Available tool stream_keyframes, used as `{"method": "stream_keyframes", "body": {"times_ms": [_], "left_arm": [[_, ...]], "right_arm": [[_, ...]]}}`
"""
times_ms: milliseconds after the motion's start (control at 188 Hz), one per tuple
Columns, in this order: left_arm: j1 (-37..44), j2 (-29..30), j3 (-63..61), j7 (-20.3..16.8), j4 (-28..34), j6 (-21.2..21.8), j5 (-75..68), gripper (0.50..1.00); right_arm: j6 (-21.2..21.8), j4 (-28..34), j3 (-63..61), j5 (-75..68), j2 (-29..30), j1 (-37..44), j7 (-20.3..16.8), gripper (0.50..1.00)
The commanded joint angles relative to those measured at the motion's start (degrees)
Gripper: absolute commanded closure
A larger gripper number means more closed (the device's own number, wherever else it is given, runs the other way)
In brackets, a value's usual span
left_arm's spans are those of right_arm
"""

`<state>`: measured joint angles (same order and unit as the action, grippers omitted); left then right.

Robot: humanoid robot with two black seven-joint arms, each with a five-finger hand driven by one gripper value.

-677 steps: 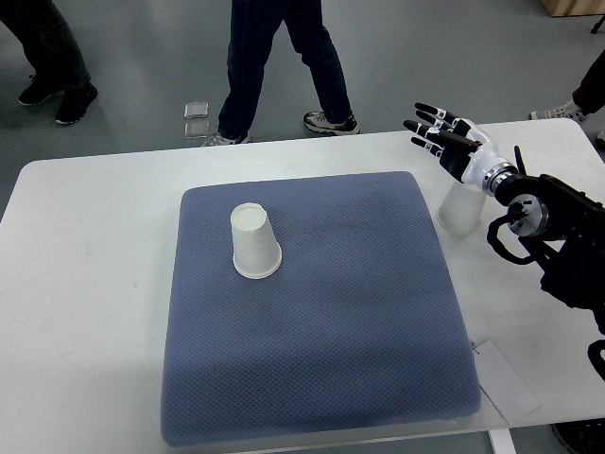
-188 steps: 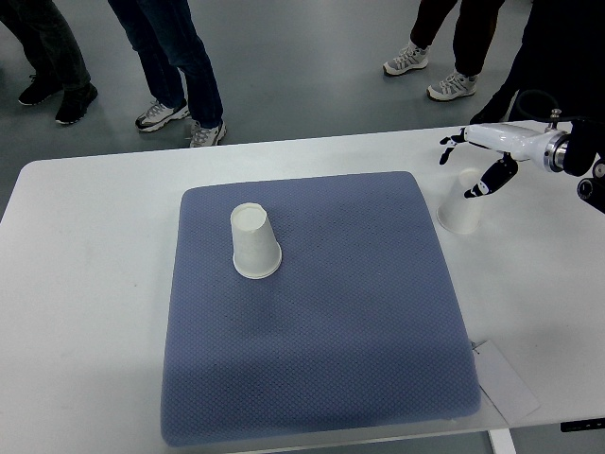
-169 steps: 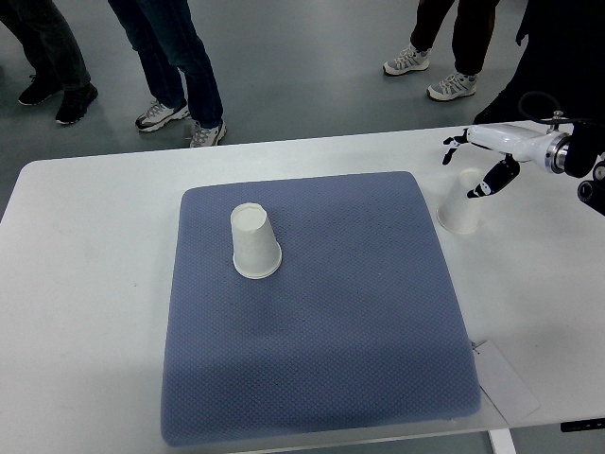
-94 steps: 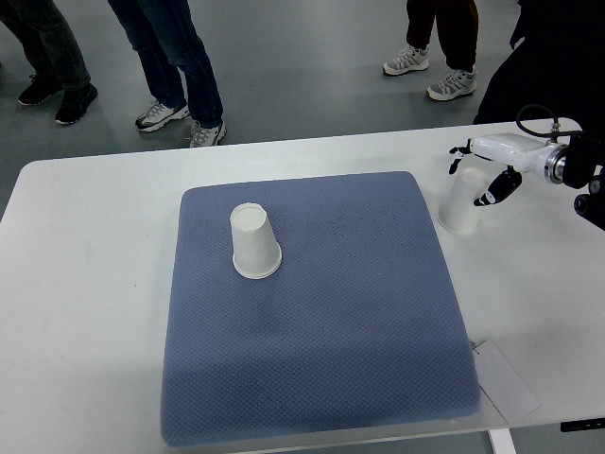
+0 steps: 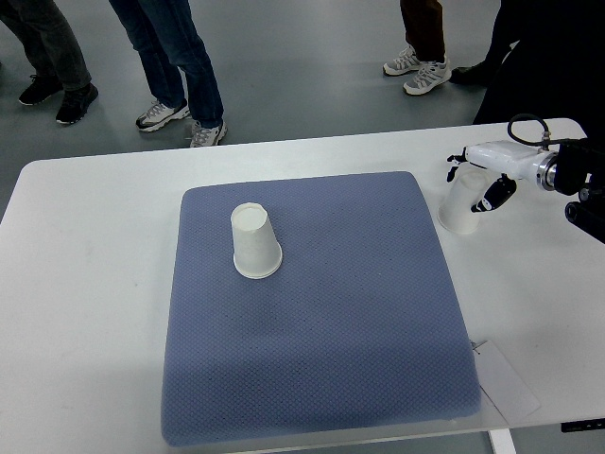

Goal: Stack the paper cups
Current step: 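Close the right hand's fingers around the white cup, then lift the held cup and carry it above the cup on the cushion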

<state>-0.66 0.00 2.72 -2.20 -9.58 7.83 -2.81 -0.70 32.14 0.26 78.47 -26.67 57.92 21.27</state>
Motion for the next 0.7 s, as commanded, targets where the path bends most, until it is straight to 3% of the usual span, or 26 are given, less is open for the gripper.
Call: {"method": "stream_keyframes", "body": {"times_ms": [0,244,324,356,361,696], "left_arm": [[0.0,0.0,0.0,0.0,0.0,0.0,0.0,0.500],[0.0,0.0,0.0,0.0,0.0,0.0,0.0,0.500],[0.0,0.0,0.0,0.0,0.0,0.0,0.0,0.500],[0.0,0.0,0.0,0.0,0.0,0.0,0.0,0.500],[0.0,0.0,0.0,0.0,0.0,0.0,0.0,0.500],[0.0,0.0,0.0,0.0,0.0,0.0,0.0,0.500]], "right_arm": [[0.1,-0.9,0.8,0.0,0.0,0.0,0.0,0.675],[0.1,-1.4,1.5,-0.1,0.1,0.0,-0.3,0.781],[0.2,-1.4,1.6,0.0,0.1,0.0,-0.3,0.897],[0.2,-1.4,1.6,0.0,0.1,0.0,-0.4,0.965],[0.2,-1.4,1.7,0.0,0.1,0.0,-0.4,0.995],[0.2,0.5,0.4,-0.9,-1.4,3.1,-0.3,1.000]]}}
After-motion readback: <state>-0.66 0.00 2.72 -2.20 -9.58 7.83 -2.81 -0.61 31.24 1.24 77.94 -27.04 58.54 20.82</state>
